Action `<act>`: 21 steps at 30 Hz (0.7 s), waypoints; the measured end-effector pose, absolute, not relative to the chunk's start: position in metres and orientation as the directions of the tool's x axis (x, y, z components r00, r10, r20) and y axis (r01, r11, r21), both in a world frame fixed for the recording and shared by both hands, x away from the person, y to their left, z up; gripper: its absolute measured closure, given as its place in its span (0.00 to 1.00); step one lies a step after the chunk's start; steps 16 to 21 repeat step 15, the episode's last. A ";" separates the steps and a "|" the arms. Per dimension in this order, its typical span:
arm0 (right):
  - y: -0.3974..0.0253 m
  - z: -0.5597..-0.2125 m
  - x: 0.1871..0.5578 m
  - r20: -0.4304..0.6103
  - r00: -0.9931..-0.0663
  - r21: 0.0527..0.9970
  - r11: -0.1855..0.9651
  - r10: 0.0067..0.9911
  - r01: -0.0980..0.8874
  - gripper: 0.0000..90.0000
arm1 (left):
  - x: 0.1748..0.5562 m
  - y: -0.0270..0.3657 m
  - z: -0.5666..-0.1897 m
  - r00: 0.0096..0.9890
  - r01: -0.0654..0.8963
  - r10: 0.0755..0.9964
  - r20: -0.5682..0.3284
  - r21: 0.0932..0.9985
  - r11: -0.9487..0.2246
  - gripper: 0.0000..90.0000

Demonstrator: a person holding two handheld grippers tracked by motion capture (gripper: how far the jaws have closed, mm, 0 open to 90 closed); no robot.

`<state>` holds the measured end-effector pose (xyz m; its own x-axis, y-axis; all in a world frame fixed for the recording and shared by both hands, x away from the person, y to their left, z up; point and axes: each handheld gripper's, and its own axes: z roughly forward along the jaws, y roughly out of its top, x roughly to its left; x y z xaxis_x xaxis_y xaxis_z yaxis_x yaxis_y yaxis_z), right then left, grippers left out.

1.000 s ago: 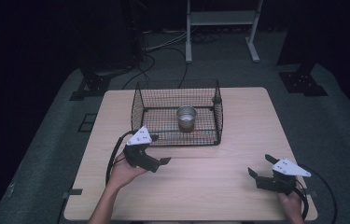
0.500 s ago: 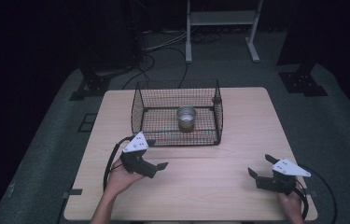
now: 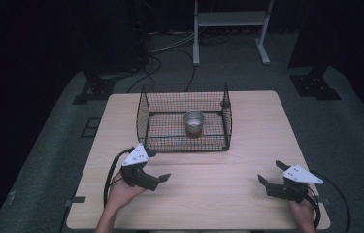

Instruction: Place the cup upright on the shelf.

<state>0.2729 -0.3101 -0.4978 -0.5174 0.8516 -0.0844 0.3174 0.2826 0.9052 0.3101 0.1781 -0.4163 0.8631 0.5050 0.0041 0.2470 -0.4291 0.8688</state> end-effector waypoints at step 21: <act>-0.309 -0.498 0.272 -0.092 -0.520 0.906 0.288 0.849 0.310 0.15 | 0.300 0.197 -0.433 0.832 0.275 0.554 -0.020 0.882 -0.382 0.05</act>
